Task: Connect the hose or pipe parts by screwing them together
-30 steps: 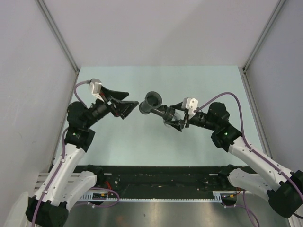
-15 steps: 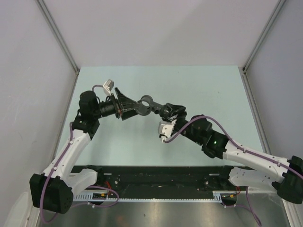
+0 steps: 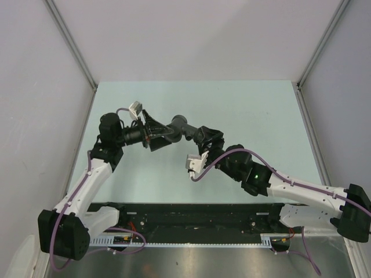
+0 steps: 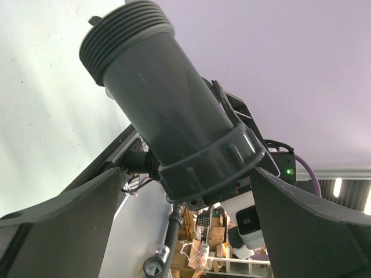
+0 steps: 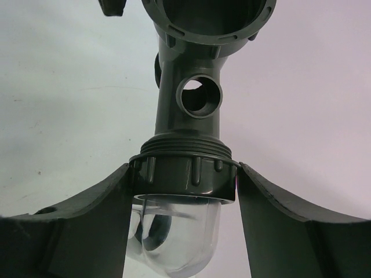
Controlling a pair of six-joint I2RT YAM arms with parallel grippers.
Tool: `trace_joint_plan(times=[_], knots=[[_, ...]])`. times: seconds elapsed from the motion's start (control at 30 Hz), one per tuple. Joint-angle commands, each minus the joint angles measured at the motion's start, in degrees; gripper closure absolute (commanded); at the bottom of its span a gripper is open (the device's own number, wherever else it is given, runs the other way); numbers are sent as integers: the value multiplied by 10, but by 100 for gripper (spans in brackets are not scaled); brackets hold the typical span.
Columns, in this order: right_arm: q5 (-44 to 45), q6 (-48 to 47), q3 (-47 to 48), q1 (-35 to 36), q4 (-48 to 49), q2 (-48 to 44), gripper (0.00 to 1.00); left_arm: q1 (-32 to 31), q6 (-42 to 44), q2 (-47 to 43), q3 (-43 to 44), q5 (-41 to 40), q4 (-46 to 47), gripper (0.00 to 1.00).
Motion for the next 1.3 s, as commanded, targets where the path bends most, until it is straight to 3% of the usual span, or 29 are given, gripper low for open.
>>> trace_joint_plan(times=[0.0,0.67,0.77,0.87,0.9,1.0,1.27], knots=[[21,-29,15,11,45,-2,100,4,-8,10,-5,22,15,2],[43,-56,3,50,48,-1,100,6,-23,18,21,37,15,2],[33,-32,3,48,68,-2,100,6,-13,19,11,29,29,10],[20,-7,6,39,73,2,100,7,2,19,-2,23,47,24],[16,7,10,37,67,1,100,6,13,19,-5,23,49,34],[11,21,12,32,58,6,100,6,30,20,-10,24,58,43],[-44,103,25,-1,45,5,100,5,114,-2,-5,12,84,52]])
